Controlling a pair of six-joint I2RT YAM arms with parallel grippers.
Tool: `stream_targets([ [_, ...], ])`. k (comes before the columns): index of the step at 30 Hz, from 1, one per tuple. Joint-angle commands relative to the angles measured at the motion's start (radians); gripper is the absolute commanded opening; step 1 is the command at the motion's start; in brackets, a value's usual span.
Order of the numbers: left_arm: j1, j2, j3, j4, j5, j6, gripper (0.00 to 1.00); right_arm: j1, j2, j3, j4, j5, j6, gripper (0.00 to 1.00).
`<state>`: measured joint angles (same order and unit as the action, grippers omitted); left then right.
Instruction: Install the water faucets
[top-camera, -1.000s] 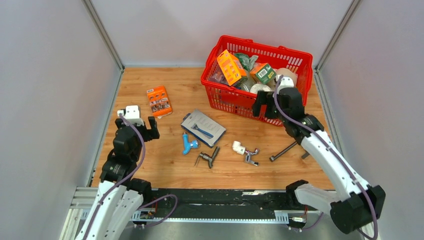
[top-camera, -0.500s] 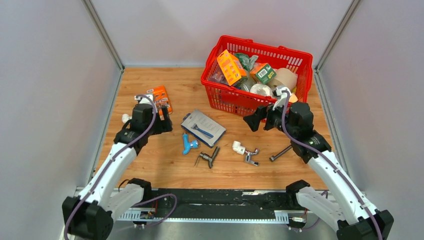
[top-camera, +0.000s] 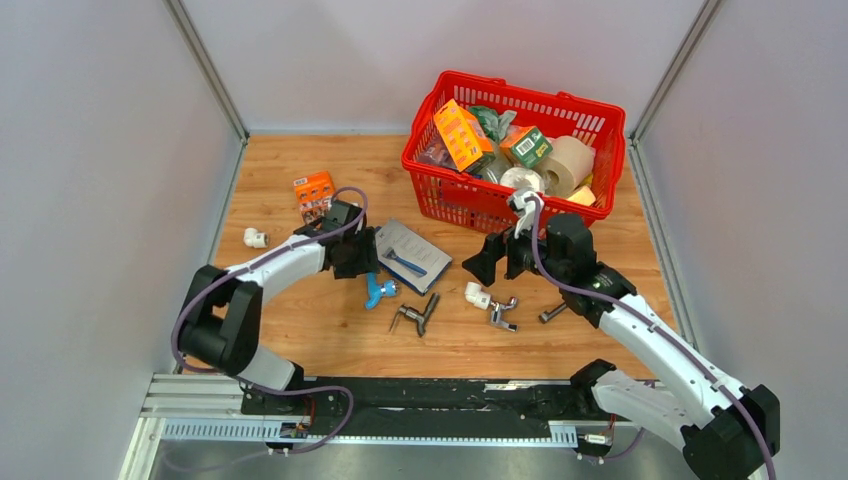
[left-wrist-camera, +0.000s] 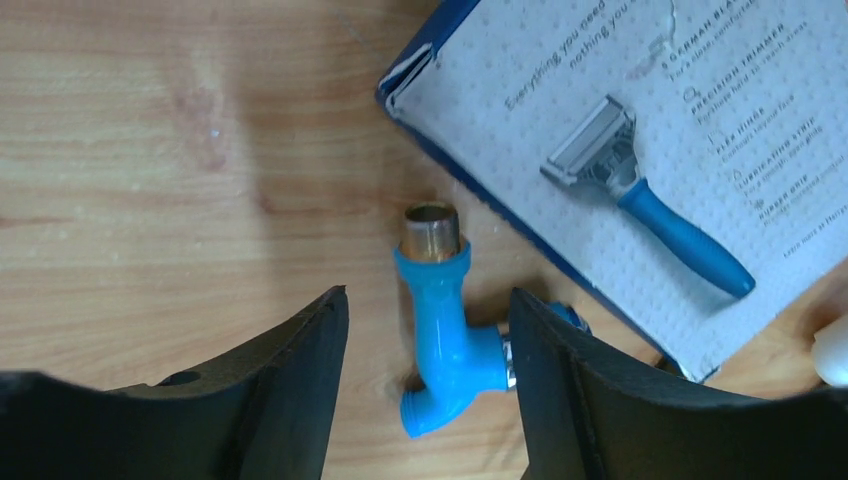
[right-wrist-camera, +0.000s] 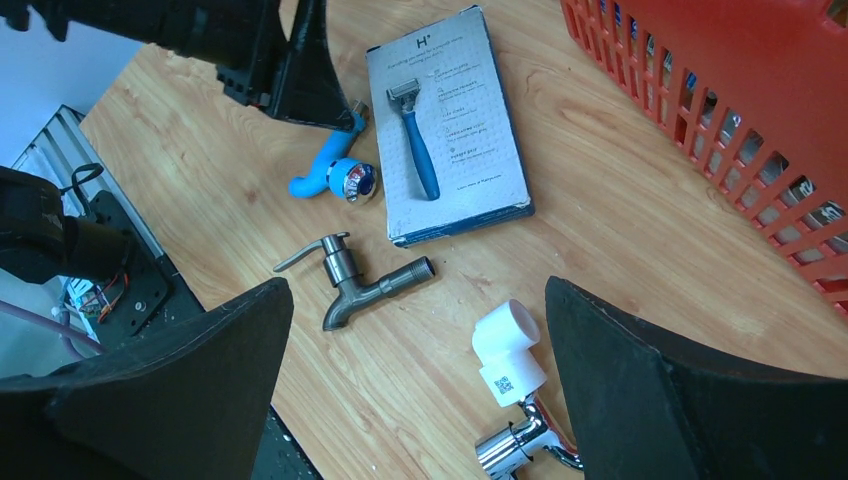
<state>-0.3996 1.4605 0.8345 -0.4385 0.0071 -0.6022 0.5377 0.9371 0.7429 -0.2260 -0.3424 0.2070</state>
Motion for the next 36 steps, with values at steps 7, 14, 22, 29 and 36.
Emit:
stream_targets([
  [7,-0.021,0.207,0.097,0.050,-0.036,-0.013,0.51,0.008,-0.003,-0.020,0.060,0.003,-0.023,1.00],
  [14,-0.028,0.140,0.023,0.102,-0.013,-0.066,0.17,0.011,0.006,-0.037,0.094,0.000,-0.017,1.00],
  [22,-0.028,-0.144,-0.092,0.198,-0.013,-0.261,0.00,0.106,0.040,-0.082,0.217,0.032,0.052,1.00],
  [29,-0.027,-0.330,-0.204,0.323,0.022,-0.508,0.00,0.263,0.091,-0.119,0.367,0.149,0.083,1.00],
  [36,-0.044,-0.451,-0.288,0.472,0.059,-0.786,0.00,0.315,0.144,-0.227,0.655,0.163,0.161,1.00],
])
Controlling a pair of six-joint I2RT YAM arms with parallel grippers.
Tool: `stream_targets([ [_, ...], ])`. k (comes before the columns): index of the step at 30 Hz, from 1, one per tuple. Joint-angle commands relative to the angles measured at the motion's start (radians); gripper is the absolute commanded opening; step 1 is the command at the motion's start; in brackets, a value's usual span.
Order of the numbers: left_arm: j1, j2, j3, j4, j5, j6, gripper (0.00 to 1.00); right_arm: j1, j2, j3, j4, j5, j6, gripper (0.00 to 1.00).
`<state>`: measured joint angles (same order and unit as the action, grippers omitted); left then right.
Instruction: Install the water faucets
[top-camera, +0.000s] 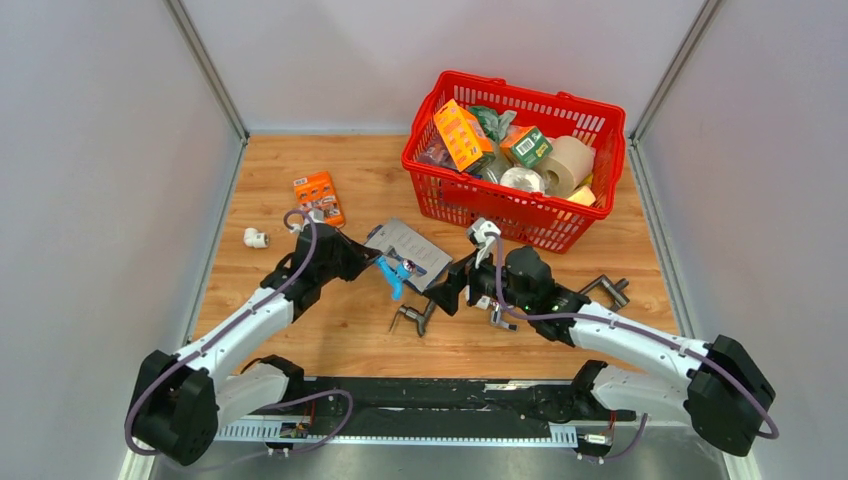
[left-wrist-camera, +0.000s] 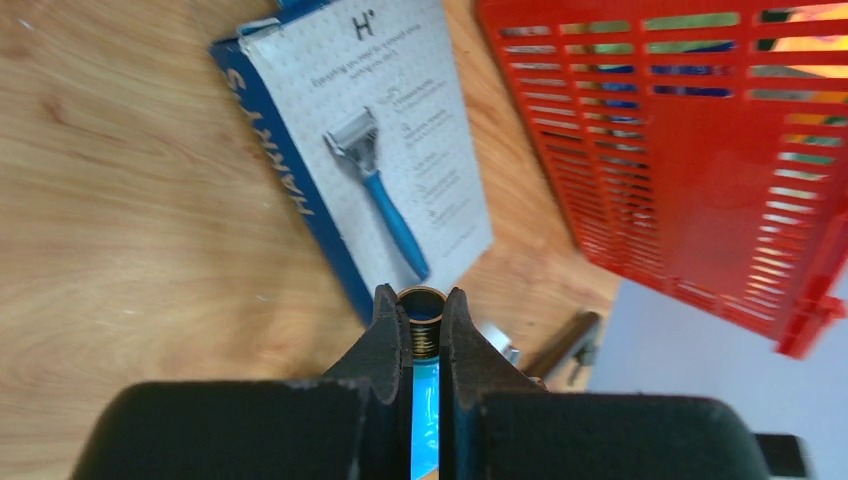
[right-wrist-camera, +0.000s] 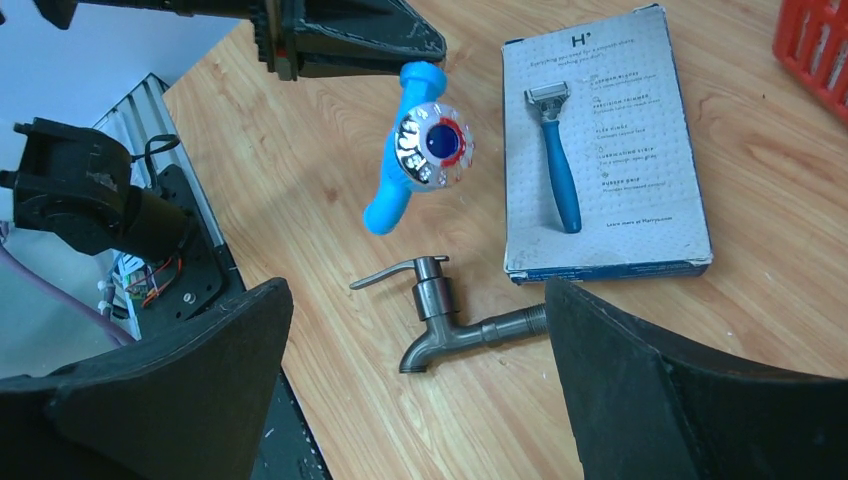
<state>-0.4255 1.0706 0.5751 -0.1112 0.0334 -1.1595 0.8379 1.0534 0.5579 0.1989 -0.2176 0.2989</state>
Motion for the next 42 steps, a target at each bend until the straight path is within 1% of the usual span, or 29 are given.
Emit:
stream_targets([
  [1,-0.033,-0.076,-0.038,0.162,0.027,-0.248,0.00,0.021,0.042,-0.050,0.256,0.046,0.072,1.00],
  [7,-0.111,-0.109,-0.061,0.238,-0.030,-0.390,0.00,0.044,0.143,-0.043,0.369,0.061,0.095,0.99],
  [12,-0.176,-0.109,-0.067,0.295,-0.101,-0.469,0.00,0.050,0.197,-0.023,0.411,0.090,0.101,0.91],
  [16,-0.225,-0.100,-0.064,0.324,-0.139,-0.500,0.00,0.052,0.215,-0.018,0.447,0.098,0.112,0.85],
  [18,-0.240,-0.095,-0.063,0.332,-0.153,-0.514,0.00,0.050,0.220,-0.009,0.455,0.098,0.112,0.79],
  [20,-0.248,-0.095,-0.073,0.352,-0.159,-0.528,0.00,0.050,0.224,-0.004,0.456,0.103,0.112,0.70],
  [21,-0.249,-0.095,-0.076,0.360,-0.159,-0.532,0.00,0.052,0.223,-0.003,0.459,0.107,0.114,0.62],
  [22,-0.251,-0.097,-0.083,0.376,-0.161,-0.532,0.00,0.052,0.223,0.000,0.456,0.113,0.114,0.51],
  [25,-0.251,-0.101,-0.087,0.375,-0.170,-0.519,0.00,0.050,0.212,0.004,0.433,0.135,0.108,0.13],
  [26,-0.251,-0.106,-0.093,0.370,-0.173,-0.514,0.00,0.049,0.206,0.007,0.422,0.144,0.102,0.05],
  [27,-0.251,-0.110,-0.096,0.367,-0.174,-0.508,0.06,0.049,0.198,0.013,0.406,0.149,0.095,0.00],
  [28,-0.251,-0.116,-0.110,0.366,-0.187,-0.499,0.09,0.050,0.191,0.020,0.374,0.149,0.086,0.00],
  [29,-0.251,-0.123,-0.118,0.364,-0.194,-0.476,0.19,0.050,0.182,0.028,0.350,0.149,0.077,0.00],
  [30,-0.249,-0.136,-0.133,0.363,-0.210,-0.464,0.25,0.049,0.174,0.036,0.326,0.147,0.068,0.00],
  [31,-0.245,-0.146,-0.139,0.352,-0.214,-0.415,0.33,0.047,0.163,0.043,0.306,0.146,0.062,0.00],
  [32,-0.228,-0.156,-0.141,0.337,-0.207,-0.386,0.38,0.047,0.155,0.049,0.277,0.149,0.059,0.00],
  [33,-0.211,-0.161,-0.135,0.285,-0.192,-0.297,0.47,0.047,0.145,0.056,0.251,0.156,0.054,0.00],
  [34,-0.172,-0.164,-0.109,0.247,-0.144,-0.254,0.52,0.047,0.134,0.060,0.226,0.159,0.046,0.00],
  [35,-0.153,-0.163,-0.094,0.152,-0.116,-0.145,0.58,0.047,0.123,0.063,0.202,0.161,0.036,0.00],
  [36,-0.110,-0.155,-0.045,0.116,-0.084,-0.082,0.60,0.046,0.105,0.065,0.183,0.167,0.026,0.00],
  [37,-0.096,-0.149,0.013,-0.007,-0.064,0.032,0.66,0.047,0.090,0.068,0.168,0.175,0.020,0.00],
  [38,-0.070,-0.134,0.040,-0.056,-0.066,0.106,0.70,0.047,0.079,0.068,0.160,0.175,0.008,0.00],
  [39,-0.055,-0.111,0.110,-0.159,-0.081,0.235,0.75,0.047,0.062,0.069,0.154,0.167,-0.007,0.00],
  [40,-0.050,-0.095,0.142,-0.207,-0.096,0.344,0.81,0.047,0.054,0.076,0.143,0.173,-0.014,0.00],
  [41,-0.045,-0.057,0.220,-0.313,-0.136,0.407,0.84,0.046,0.048,0.085,0.128,0.176,-0.018,0.00],
  [42,-0.042,-0.037,0.259,-0.359,-0.159,0.497,0.89,0.046,0.043,0.095,0.111,0.175,-0.026,0.00],
])
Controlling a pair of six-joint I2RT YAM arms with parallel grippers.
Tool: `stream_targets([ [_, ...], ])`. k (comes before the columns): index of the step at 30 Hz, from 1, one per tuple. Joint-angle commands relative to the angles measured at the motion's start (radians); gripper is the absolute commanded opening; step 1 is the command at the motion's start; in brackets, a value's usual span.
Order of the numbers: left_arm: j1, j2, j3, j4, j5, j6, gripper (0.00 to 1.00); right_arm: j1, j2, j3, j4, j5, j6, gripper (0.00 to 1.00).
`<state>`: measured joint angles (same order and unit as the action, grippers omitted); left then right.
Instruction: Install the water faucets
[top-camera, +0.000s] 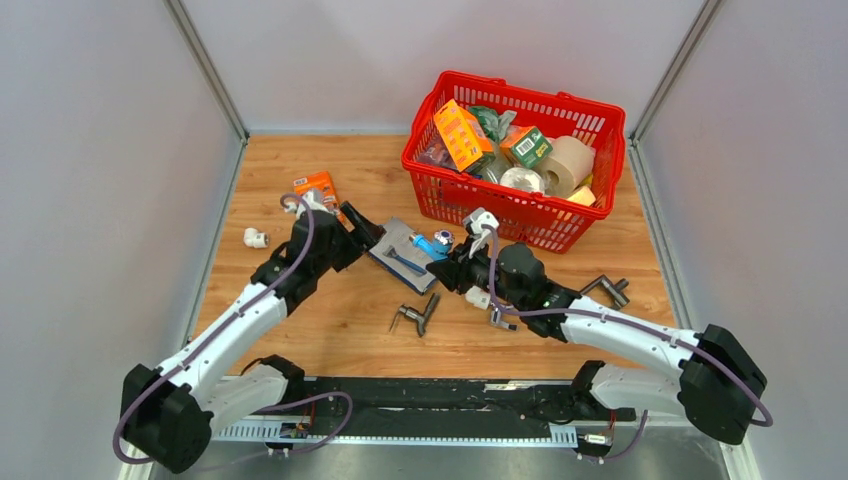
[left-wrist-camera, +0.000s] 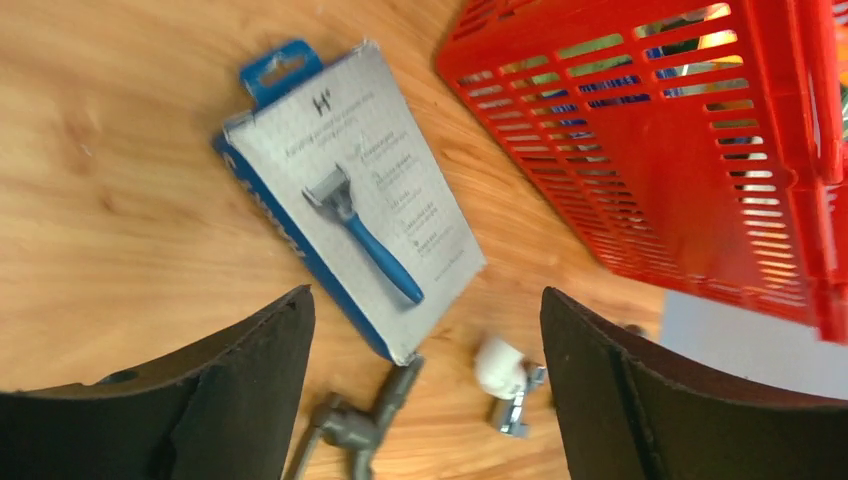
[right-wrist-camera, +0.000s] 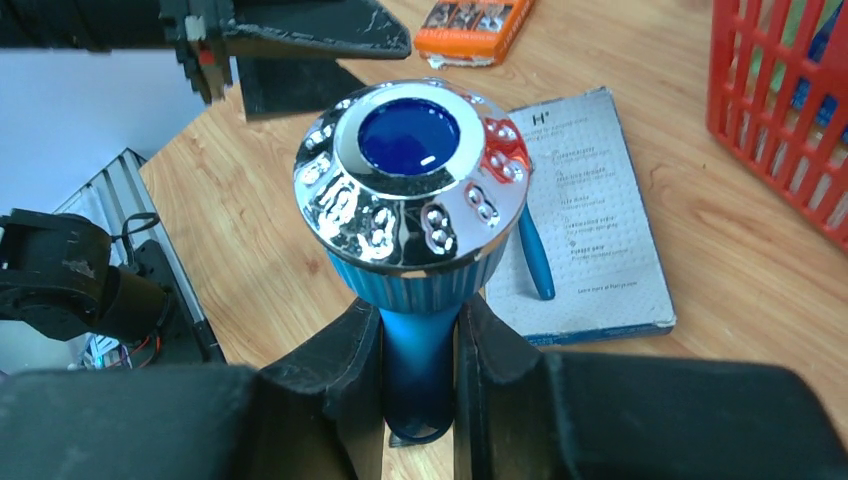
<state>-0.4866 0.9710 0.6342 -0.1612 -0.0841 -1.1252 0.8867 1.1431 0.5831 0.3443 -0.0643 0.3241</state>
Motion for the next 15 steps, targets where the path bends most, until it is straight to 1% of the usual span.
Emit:
stream_targets([
  [1,0.019,0.114,0.278,-0.415,-0.101,0.493,0.91,-0.003,-0.048,0.081,-0.050,0.017,-0.059,0.00],
  [2,0.022,0.139,0.318,-0.463,-0.117,0.563,0.93,-0.003,-0.046,0.086,-0.060,0.002,-0.071,0.00],
  [4,0.026,0.208,0.407,-0.584,-0.146,0.641,0.94,-0.008,-0.042,0.093,-0.077,-0.012,-0.089,0.00],
  [5,0.029,0.254,0.456,-0.615,-0.161,0.659,0.95,-0.011,-0.049,0.096,-0.093,-0.029,-0.089,0.00],
  [6,0.036,0.270,0.473,-0.662,-0.175,0.672,0.95,-0.015,-0.062,0.096,-0.111,-0.054,-0.095,0.00],
  [7,0.054,0.303,0.496,-0.675,-0.201,0.673,0.95,-0.020,-0.081,0.096,-0.129,-0.058,-0.094,0.00],
  [8,0.068,0.313,0.499,-0.685,-0.212,0.670,0.95,-0.023,-0.095,0.101,-0.158,-0.065,-0.095,0.00],
  [10,0.129,0.327,0.490,-0.660,-0.201,0.663,0.96,-0.025,-0.118,0.107,-0.198,-0.081,-0.134,0.00],
  [11,0.182,0.328,0.475,-0.646,-0.191,0.662,0.96,-0.025,-0.131,0.103,-0.203,-0.100,-0.161,0.00],
  [12,0.209,0.327,0.458,-0.621,-0.200,0.648,1.00,-0.025,-0.147,0.095,-0.205,-0.123,-0.187,0.00],
  [15,0.365,0.336,0.435,-0.566,-0.203,0.642,1.00,-0.023,-0.170,0.084,-0.214,-0.161,-0.223,0.00],
])
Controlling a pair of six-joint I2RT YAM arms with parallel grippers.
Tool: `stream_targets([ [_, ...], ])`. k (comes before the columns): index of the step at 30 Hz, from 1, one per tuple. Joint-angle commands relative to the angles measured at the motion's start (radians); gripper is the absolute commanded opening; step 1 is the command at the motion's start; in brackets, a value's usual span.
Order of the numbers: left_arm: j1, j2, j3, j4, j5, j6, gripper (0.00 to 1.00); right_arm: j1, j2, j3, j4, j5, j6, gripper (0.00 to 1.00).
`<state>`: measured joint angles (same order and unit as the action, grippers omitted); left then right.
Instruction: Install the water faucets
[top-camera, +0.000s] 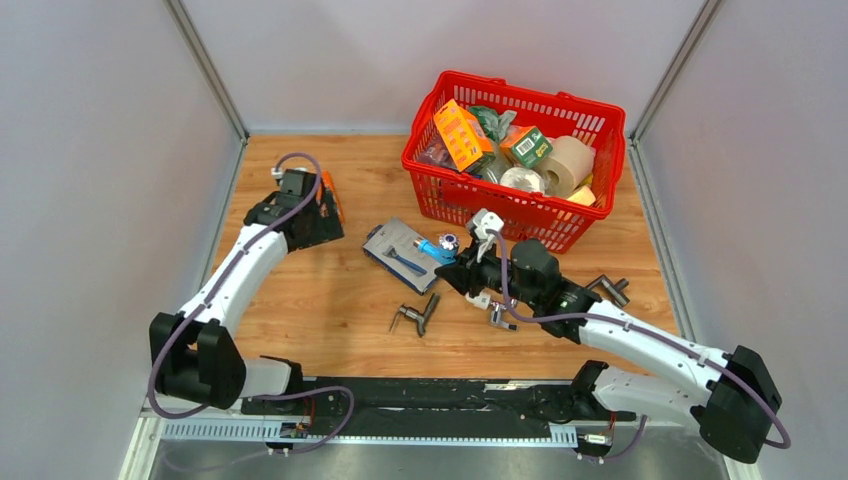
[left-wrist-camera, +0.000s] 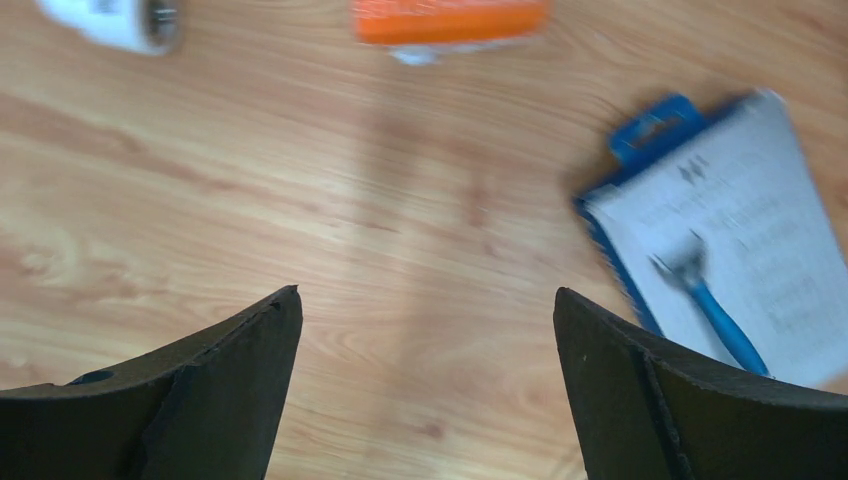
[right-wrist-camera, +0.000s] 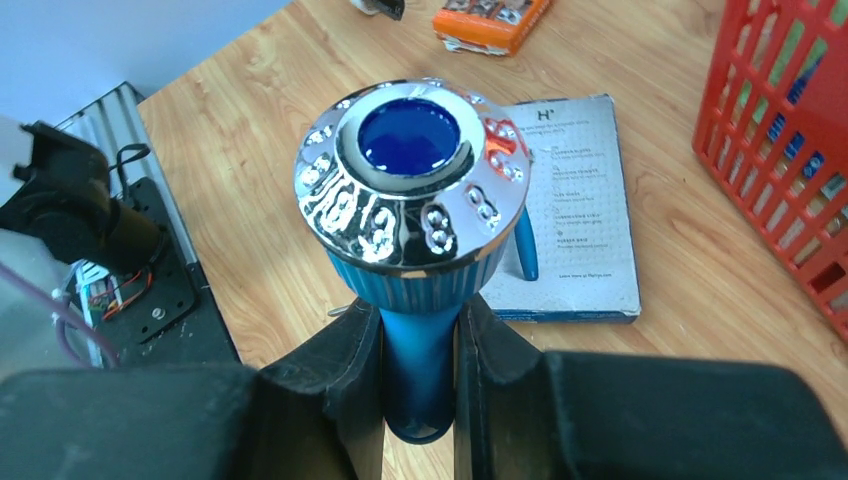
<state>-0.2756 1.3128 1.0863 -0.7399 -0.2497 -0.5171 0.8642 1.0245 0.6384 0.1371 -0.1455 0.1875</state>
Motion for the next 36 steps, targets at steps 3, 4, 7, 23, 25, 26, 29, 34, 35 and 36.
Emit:
stream_targets([
  [3,0.269,0.032,-0.016,0.078,-0.019,0.022,1.00,-0.001,-0.057,0.029,-0.019,-0.101,-0.109,0.00],
  [4,0.339,0.042,-0.009,0.091,-0.014,0.013,1.00,-0.001,-0.057,0.027,-0.019,-0.106,-0.115,0.00],
  [7,0.464,0.120,0.026,0.149,-0.022,-0.029,1.00,-0.001,-0.055,0.027,-0.019,-0.131,-0.131,0.00],
  [23,0.644,0.716,0.521,-0.019,0.165,0.127,0.76,-0.002,-0.050,0.012,-0.030,-0.144,-0.217,0.00],
  [25,0.644,0.743,0.526,-0.027,0.196,0.141,0.73,-0.002,-0.046,0.012,-0.031,-0.144,-0.220,0.00],
  [26,0.644,0.761,0.529,-0.038,0.198,0.141,0.72,-0.001,-0.043,0.012,-0.031,-0.154,-0.223,0.00],
  [29,0.644,0.784,0.534,-0.061,0.193,0.149,0.67,-0.002,-0.034,0.012,-0.034,-0.167,-0.226,0.00],
  [34,0.644,0.787,0.495,-0.038,0.196,0.166,0.52,-0.001,-0.032,0.009,-0.039,-0.167,-0.234,0.00],
  [35,0.644,0.787,0.492,-0.044,0.204,0.169,0.47,-0.001,-0.032,0.007,-0.039,-0.169,-0.234,0.00],
  [36,0.641,0.786,0.485,-0.046,0.229,0.169,0.46,-0.002,-0.032,0.007,-0.040,-0.169,-0.234,0.00],
])
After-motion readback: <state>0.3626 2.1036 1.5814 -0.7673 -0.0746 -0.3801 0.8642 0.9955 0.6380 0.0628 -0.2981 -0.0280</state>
